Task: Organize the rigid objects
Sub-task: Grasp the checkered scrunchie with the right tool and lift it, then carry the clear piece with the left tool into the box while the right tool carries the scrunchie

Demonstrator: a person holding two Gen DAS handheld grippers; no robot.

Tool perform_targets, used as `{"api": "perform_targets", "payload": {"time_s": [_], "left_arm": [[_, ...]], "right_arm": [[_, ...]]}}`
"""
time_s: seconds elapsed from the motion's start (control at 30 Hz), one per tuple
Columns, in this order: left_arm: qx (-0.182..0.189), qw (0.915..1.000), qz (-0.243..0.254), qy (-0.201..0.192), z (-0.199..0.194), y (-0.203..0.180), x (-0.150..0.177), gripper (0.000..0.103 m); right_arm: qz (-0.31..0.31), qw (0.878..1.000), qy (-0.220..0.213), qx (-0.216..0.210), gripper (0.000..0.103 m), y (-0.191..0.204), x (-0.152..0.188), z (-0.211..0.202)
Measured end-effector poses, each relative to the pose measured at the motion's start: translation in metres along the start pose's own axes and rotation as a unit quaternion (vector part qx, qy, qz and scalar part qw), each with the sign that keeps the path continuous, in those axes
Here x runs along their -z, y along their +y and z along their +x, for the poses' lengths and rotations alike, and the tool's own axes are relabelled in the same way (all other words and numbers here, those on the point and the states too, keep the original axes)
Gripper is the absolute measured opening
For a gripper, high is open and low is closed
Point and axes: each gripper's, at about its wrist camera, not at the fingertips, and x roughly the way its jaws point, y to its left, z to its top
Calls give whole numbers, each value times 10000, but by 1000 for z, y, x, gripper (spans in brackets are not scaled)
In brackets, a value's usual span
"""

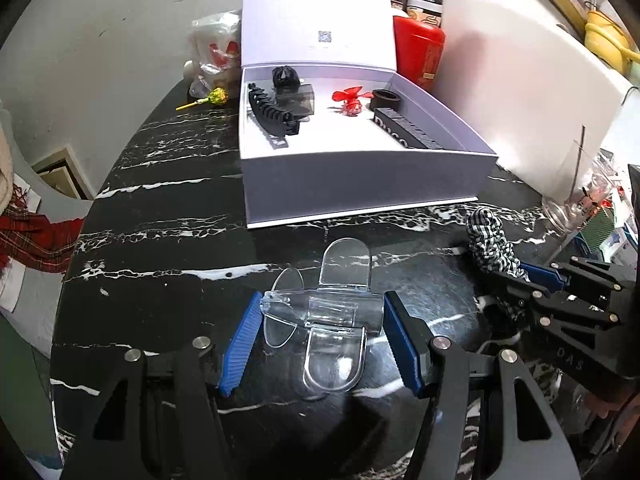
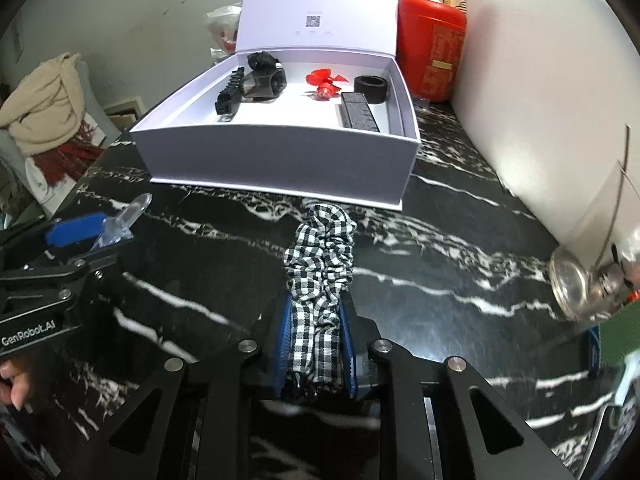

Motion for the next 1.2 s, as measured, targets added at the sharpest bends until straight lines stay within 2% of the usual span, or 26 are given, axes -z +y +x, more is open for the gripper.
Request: {"api": "perform_targets", "payload": {"time_s": [0.73,1.2], "left_arm": [[151,9986,454,-210,-39,-42,20,60],[185,9976,490,-461,-60,-62,3,60]], "right_arm": [[197,9990,-393,-33,21,3,55,-58],[-14,9965,-761,341,21,-9,47,-88]]}}
